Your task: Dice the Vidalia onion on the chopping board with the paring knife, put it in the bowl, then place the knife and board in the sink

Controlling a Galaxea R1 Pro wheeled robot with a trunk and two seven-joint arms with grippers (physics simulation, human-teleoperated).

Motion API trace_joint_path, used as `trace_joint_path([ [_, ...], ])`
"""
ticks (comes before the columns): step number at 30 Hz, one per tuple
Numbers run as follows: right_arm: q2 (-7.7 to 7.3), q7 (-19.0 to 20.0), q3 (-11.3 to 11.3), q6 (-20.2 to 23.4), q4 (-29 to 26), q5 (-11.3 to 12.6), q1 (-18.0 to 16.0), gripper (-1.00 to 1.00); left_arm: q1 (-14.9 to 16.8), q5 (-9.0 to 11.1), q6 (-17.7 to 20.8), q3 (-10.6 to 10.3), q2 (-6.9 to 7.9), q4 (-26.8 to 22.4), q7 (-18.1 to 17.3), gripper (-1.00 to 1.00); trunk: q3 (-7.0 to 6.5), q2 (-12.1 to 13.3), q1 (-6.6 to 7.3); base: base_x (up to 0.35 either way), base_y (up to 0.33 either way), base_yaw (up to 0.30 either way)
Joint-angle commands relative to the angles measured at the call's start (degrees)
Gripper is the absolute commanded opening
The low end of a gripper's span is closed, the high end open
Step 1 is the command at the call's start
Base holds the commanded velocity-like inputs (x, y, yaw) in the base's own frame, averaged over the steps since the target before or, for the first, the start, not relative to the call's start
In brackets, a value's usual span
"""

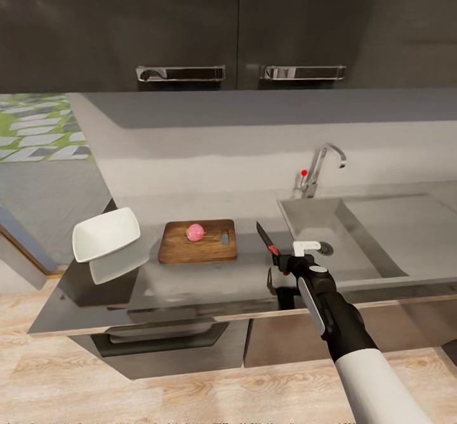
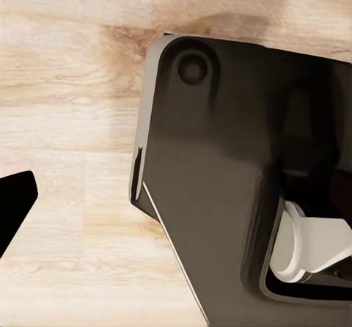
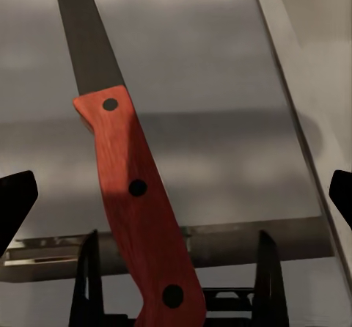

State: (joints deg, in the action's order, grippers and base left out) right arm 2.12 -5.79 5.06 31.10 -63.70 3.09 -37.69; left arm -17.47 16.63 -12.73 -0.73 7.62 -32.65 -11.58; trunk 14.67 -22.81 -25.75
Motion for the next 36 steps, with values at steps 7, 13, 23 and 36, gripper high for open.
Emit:
trace_joint_path([
  [7,-0.01,-0.5,0.1,0.3,0.0,0.3,0.0,1.0,0.0,0.6,0.0,-0.1,0.03,-0.1,-0.3,1.0,0.52,-0.1,-0.03,0.0,0.0,0.0],
  [13,0.02,-0.5,0.1,0.3,0.1,0.3,-0.1,1.0,0.0,0.6,0.0,-0.1,0.03,-0.1,-0.3,1.0,0.87,-0.1,-0.03,0.0,0.0,0.0],
  [23,0.02,-0.5,0.1,0.3,0.2,0.3,0.0,1.0,0.0,0.6,0.0,-0.1,0.03,-0.1,-0.3,1.0,1.47,-0.1,-0.03,0.0,0.0,0.0],
  [36,0.04,-0.5,0.1,0.3,0.4,0.3,0.0,1.0,0.0,0.6,0.0,-0.1,0.03,-0.1,-0.3,1.0,2.17,-0.1,-0.03,0.0,0.0,0.0],
])
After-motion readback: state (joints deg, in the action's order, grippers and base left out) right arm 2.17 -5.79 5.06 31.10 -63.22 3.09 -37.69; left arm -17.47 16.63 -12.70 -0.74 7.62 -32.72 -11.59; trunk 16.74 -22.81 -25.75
